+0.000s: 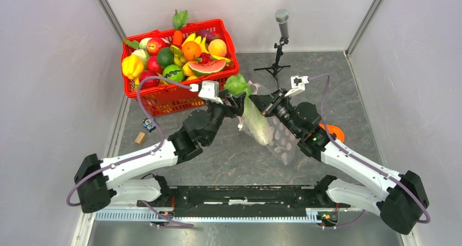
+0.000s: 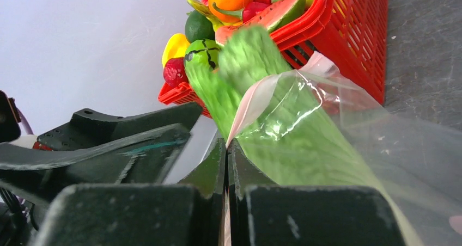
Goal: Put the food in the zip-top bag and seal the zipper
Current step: Place the fake vegetable in the zipper food storage bag, then adjust the zipper food storage bag at the center of the board.
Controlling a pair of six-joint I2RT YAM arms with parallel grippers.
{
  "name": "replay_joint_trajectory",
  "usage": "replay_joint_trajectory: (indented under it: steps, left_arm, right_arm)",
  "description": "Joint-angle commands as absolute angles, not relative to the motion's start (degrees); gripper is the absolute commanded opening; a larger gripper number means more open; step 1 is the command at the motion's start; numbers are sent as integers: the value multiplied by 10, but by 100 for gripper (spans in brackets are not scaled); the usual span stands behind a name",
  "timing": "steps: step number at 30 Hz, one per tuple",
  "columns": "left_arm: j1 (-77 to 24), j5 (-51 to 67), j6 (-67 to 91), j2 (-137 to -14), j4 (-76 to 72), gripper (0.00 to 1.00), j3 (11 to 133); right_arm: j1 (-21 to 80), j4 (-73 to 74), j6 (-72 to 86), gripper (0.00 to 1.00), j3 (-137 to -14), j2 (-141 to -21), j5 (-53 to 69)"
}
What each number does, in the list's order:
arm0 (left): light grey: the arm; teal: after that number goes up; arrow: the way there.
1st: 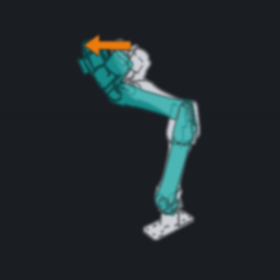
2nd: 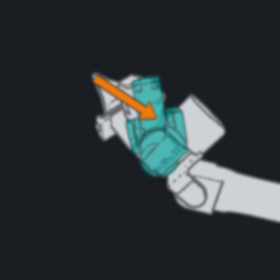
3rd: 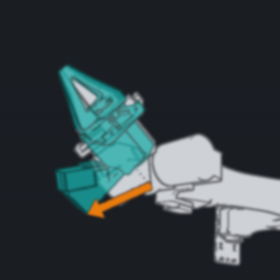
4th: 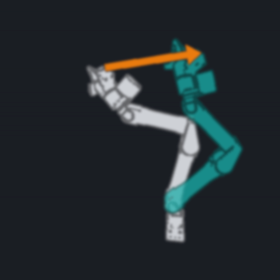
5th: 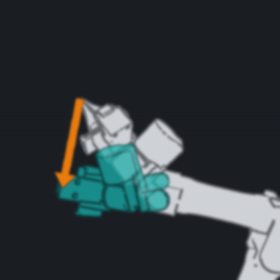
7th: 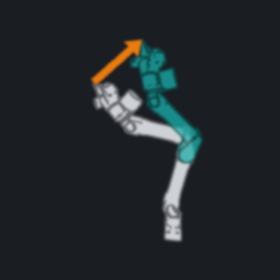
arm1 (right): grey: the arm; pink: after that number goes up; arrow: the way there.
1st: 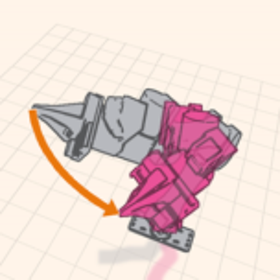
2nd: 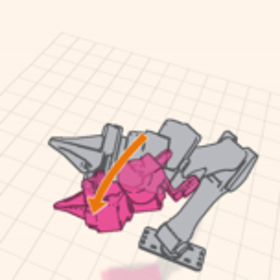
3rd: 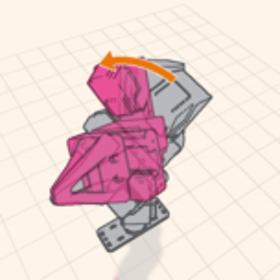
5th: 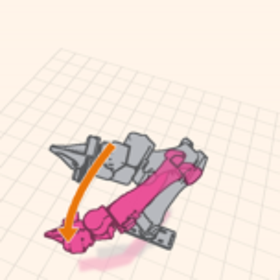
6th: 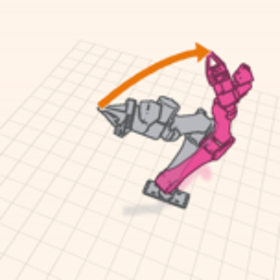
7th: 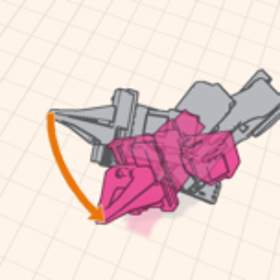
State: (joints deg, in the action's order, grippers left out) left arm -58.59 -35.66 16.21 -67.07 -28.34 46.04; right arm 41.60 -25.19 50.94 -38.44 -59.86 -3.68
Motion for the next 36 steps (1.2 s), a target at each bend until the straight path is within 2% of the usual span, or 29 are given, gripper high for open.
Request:
replay_joint_trajectory:
  steps: [1,2,7,11,13,16,18,21,25,29,33,36]
  left_arm:
    - [-586,-331,112,-602,-292,83,467]
    - [-585,-326,96,-593,-276,89,473]
    - [-568,-305,71,-557,-181,99,511]
    - [-530,-286,97,-535,-82,98,537]
    - [-506,-228,96,-518,-64,97,533]
    - [-454,-132,128,-528,26,96,559]
    - [-427,-89,160,-543,81,95,566]
    - [-397,-12,206,-533,66,93,519]
    - [-378,113,278,-571,37,91,492]
    - [-378,210,337,-638,-34,86,478]
    - [-379,281,362,-657,-73,75,480]
    - [-380,281,337,-651,-34,60,493]
  right_arm:
    - [414,-260,476,0,-403,-564,-50]
    - [413,-254,474,0,-403,-560,-56]
    - [396,-303,430,0,-406,-546,-2]
    - [372,-322,406,0,-383,-493,-23]
    - [341,-326,416,0,-369,-483,-6]
    - [313,-181,405,0,-441,-523,44]
    - [310,-176,397,0,-451,-534,83]
    - [306,-247,435,0,-402,-514,78]
    - [299,-235,429,0,-422,-527,106]
    - [299,-254,440,0,-419,-536,124]
    - [299,-234,433,0,-419,-537,111]
    - [299,-204,420,0,-422,-543,102]
